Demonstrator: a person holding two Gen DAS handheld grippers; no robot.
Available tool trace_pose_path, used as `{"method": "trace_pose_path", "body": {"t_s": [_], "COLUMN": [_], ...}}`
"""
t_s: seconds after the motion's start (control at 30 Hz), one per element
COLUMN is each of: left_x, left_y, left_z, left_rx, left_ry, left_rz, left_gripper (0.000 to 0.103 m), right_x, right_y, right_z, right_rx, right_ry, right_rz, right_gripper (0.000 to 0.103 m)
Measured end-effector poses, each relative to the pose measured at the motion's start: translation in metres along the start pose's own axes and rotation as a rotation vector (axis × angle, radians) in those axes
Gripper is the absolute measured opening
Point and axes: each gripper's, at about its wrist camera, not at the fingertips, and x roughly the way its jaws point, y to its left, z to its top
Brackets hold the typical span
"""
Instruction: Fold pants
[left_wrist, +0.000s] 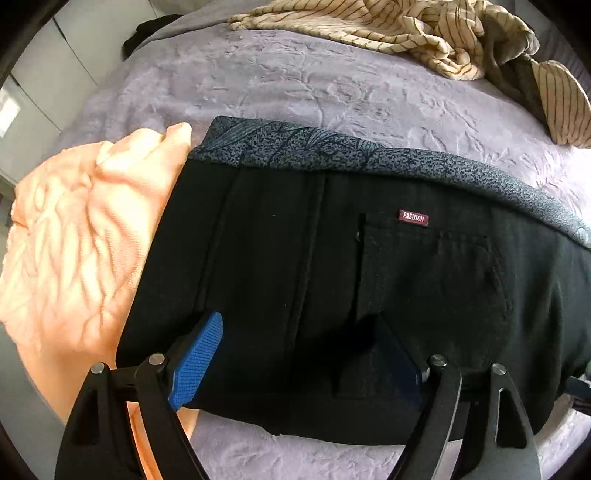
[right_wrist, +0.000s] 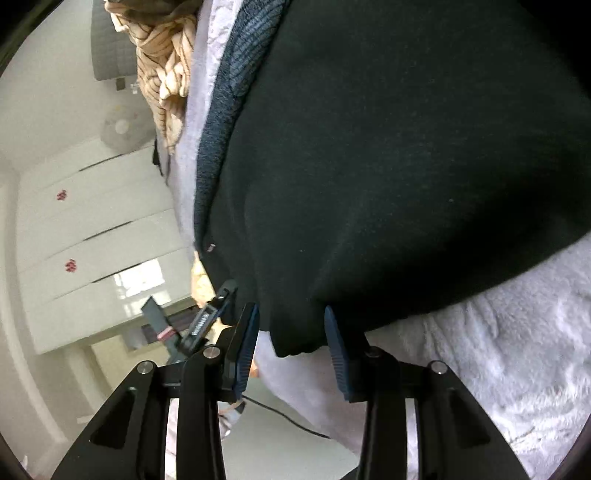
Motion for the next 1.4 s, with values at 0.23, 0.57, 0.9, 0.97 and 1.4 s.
{"method": "trace_pose_path", "body": {"t_s": [0.23,0.57,0.9,0.97,1.4], "left_x": [0.008,0.001,-0.021,-0.037,-0.011], "left_y": [0.005,0.0,-0.014,-0.031,-0.158], "left_z": [0.009,0.004,0.003,-0.002,-0.01], "left_rx": [0.019,0.039,0.098,0.131,0.242], "left_ry": [-0.003,-0.003,0.009,-0.018,0.046], "left_rz": [-0.027,-0.032,0.023,-0.01,-0.164], "left_gripper": [0.085,0.085,0.085,0.085,0.085], "right_x": [0.005,-0.006,-0.032,-0.06,-0.14], "right_y": [0.005,0.02,0.016,0.037,0.019], "right_z": [-0.006,0.008,-0.004,-0.006,0.059], "right_rx": [-0.02,0.018,-0.084,-0.206,-0.246], "right_ry": [-0.01,-0.129,-0.032,-0.087,-0.295], "right_rz": [-0.092,-0.092,-0.291,-0.362,-0.685], "right_gripper": [0.04,0.008,0.021,0.021,0.007]}}
